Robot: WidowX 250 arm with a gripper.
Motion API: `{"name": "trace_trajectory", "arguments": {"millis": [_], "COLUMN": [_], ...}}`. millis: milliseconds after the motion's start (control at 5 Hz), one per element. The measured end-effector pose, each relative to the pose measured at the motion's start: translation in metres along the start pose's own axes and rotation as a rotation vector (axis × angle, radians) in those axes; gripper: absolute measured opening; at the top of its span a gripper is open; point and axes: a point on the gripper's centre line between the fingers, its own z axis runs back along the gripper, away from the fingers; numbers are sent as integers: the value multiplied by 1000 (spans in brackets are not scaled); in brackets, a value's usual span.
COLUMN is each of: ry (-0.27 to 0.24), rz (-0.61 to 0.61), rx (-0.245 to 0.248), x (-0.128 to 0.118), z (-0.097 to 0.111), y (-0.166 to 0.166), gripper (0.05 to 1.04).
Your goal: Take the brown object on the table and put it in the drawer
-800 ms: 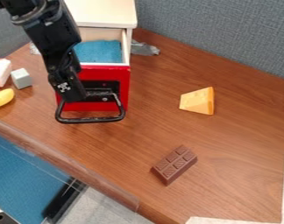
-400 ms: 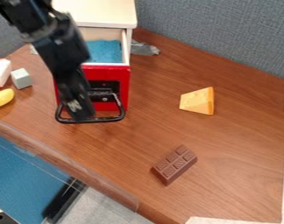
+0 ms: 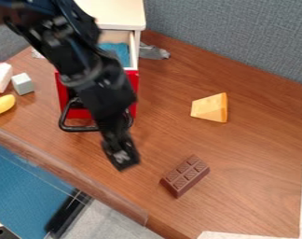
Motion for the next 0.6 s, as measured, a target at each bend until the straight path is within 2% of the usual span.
{"name": "trace_trajectory", "arguments": {"millis": [200,600], "ry": [-11,-19], "rz": [66,161], "rx": [21,96], "x": [9,20], "z": [-13,-41], "y": [-21,-27], "gripper": [999,999]}}
